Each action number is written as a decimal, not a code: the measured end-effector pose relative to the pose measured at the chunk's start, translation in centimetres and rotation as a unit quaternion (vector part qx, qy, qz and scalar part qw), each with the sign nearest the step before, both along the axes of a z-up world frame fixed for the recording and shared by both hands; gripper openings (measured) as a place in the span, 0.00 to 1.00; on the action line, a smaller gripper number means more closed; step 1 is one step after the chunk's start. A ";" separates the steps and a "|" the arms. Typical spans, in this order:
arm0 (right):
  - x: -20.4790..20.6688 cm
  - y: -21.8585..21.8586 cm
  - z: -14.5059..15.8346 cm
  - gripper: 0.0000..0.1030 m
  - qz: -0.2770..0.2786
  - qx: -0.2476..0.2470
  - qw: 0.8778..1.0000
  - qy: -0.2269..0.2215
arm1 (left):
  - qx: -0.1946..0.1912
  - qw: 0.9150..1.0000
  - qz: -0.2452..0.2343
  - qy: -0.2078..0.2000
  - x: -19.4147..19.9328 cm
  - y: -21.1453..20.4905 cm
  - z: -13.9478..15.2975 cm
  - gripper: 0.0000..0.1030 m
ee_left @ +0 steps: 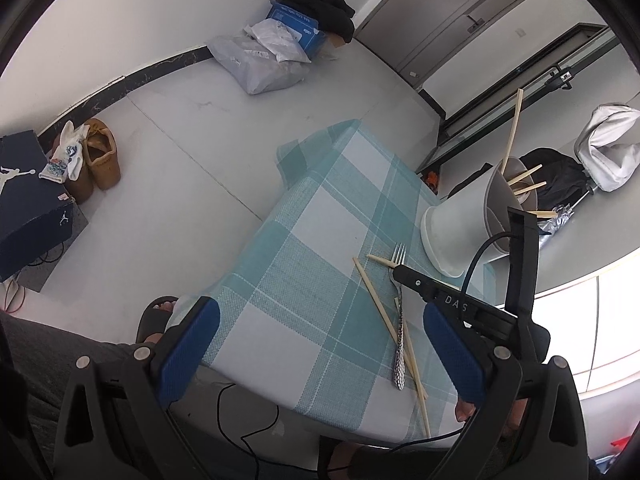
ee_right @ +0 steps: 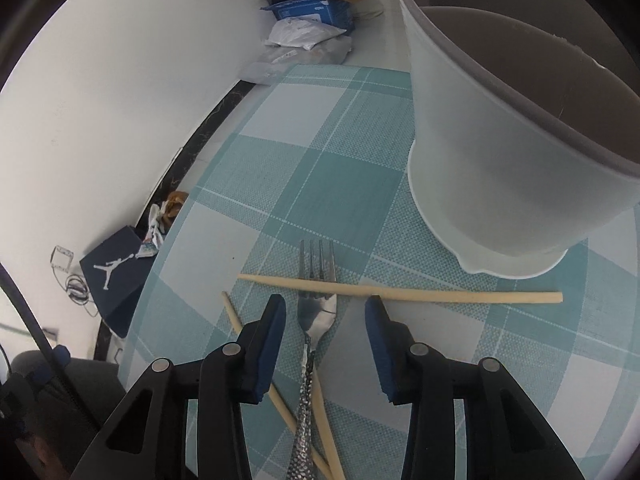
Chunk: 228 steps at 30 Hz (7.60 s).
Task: Organize utensils
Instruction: 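Close the right gripper on a chopstick lying beside the silver fork, then close the left gripper on the silver fork while the right gripper lifts its chopstick, then carry the fork and chopstick up above the white holder, then lower fork and chopstick into the holder and open both grippers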
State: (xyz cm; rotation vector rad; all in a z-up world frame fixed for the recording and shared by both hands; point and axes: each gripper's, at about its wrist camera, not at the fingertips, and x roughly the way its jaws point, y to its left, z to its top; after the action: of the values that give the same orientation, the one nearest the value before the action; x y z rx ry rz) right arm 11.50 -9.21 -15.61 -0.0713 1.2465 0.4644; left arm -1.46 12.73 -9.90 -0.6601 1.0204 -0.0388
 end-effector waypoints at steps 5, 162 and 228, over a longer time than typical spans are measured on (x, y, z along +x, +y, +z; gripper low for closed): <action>-0.9 0.2 0.7 0.39 0.033 -0.030 0.999 -0.030 | -0.004 1.000 0.005 0.008 0.1 0.1 -0.3 0.97; -8.5 -16.5 15.1 0.02 -0.145 0.153 0.932 -0.295 | 0.121 0.955 -0.235 -0.131 5.6 -15.6 13.8 0.16; 4.1 -11.1 17.9 0.02 -0.058 0.086 0.932 -0.348 | 0.108 0.947 -0.272 -0.133 19.4 -16.0 10.9 0.16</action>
State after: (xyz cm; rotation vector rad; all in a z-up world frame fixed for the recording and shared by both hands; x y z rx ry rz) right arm 15.59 -20.30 2.31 -0.0090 0.5060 0.3938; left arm 17.95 -3.27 0.99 -0.1500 0.9021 -0.4814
